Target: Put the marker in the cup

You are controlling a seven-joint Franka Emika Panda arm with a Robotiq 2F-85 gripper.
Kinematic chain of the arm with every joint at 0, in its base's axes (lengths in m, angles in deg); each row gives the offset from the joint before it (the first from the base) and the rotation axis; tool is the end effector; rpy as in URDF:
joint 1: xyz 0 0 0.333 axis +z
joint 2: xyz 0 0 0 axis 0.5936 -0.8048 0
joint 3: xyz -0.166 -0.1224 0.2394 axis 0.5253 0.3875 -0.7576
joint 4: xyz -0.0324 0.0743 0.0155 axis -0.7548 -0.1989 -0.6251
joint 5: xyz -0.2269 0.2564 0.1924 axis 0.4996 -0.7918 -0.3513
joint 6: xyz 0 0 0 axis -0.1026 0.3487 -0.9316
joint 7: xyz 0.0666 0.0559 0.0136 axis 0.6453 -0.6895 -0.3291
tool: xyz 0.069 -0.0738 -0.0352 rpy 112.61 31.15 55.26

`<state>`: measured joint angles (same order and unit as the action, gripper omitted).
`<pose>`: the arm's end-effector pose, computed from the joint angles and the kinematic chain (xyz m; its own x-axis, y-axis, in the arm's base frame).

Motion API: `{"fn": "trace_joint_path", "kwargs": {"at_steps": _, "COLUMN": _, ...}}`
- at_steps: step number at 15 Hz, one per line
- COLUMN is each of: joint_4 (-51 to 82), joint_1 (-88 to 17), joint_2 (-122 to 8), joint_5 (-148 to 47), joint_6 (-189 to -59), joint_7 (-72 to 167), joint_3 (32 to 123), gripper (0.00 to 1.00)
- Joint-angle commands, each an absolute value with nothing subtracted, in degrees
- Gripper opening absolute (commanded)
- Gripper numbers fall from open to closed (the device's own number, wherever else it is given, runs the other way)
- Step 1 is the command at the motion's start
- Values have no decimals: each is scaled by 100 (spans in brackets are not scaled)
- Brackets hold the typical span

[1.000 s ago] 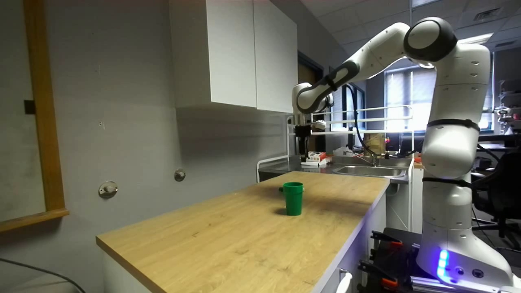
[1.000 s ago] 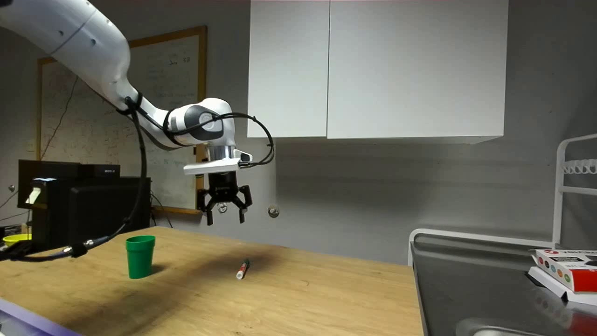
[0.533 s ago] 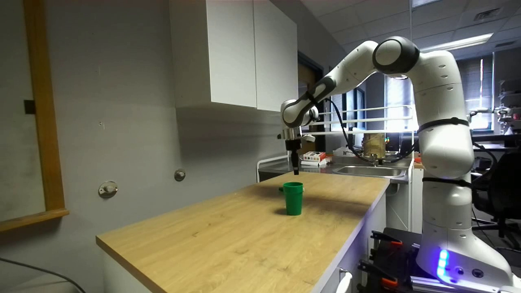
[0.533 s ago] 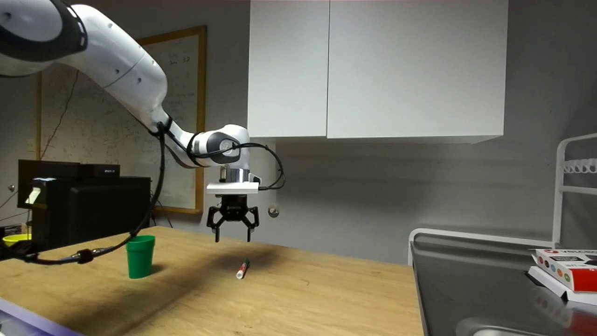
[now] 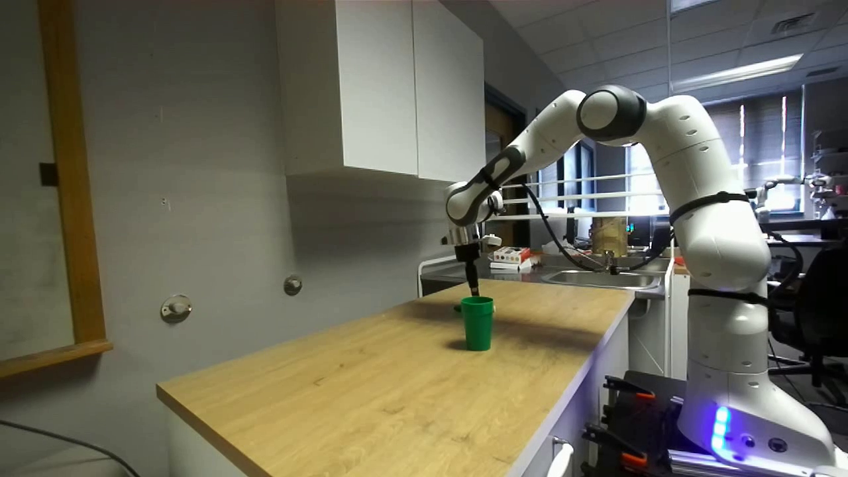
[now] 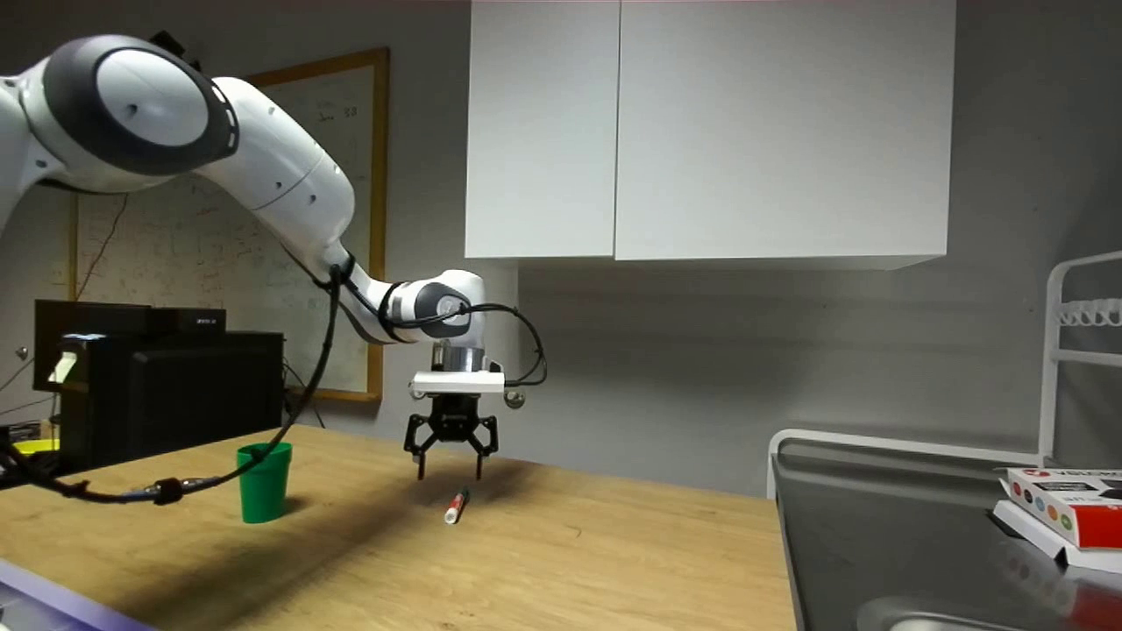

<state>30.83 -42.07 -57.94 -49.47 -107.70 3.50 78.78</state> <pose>0.5957 -0.1189 0.3404 0.8520 0.5000 -0.1551 0.5048 -0.8632 -0.0096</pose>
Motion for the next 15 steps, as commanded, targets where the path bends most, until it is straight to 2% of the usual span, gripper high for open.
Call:
{"fn": "trace_joint_path", "kwargs": {"at_steps": 1, "joint_4": 2647, "joint_1": -4436, "joint_2": -6232, "joint_5": -4952, "joint_6": -10563, "joint_7": 145, "joint_3": 7748, "gripper": 100}}
{"fn": "trace_joint_path", "kwargs": {"at_steps": 5, "joint_4": 2460, "joint_1": -4556, "joint_2": -6441, "joint_5": -4971, "joint_6": -10501, "joint_7": 80, "joint_3": 7717, "gripper": 100}}
{"fn": "trace_joint_path", "kwargs": {"at_steps": 6, "joint_4": 2414, "joint_1": -4576, "joint_2": -6477, "joint_5": -4977, "joint_6": -10492, "joint_7": 99, "joint_3": 7710, "gripper": 75}}
{"fn": "trace_joint_path", "kwargs": {"at_steps": 7, "joint_4": 2384, "joint_1": -4587, "joint_2": -6499, "joint_5": -4962, "joint_6": -10476, "joint_7": 101, "joint_3": 7703, "gripper": 75}}
{"fn": "trace_joint_path", "kwargs": {"at_steps": 8, "joint_4": 2352, "joint_1": -4593, "joint_2": -6518, "joint_5": -4952, "joint_6": -10457, "joint_7": 106, "joint_3": 7698, "gripper": 68}}
{"fn": "trace_joint_path", "kwargs": {"at_steps": 12, "joint_4": 2245, "joint_1": -4605, "joint_2": -6588, "joint_5": -4922, "joint_6": -10436, "joint_7": 113, "joint_3": 7682, "gripper": 36}}
{"fn": "trace_joint_path", "kwargs": {"at_steps": 14, "joint_4": 2215, "joint_1": -4594, "joint_2": -6636, "joint_5": -4879, "joint_6": -10451, "joint_7": 135, "joint_3": 7684, "gripper": 23}}
{"fn": "trace_joint_path", "kwargs": {"at_steps": 15, "joint_4": 2206, "joint_1": -4588, "joint_2": -6665, "joint_5": -4855, "joint_6": -10449, "joint_7": 142, "joint_3": 7685, "gripper": 56}}
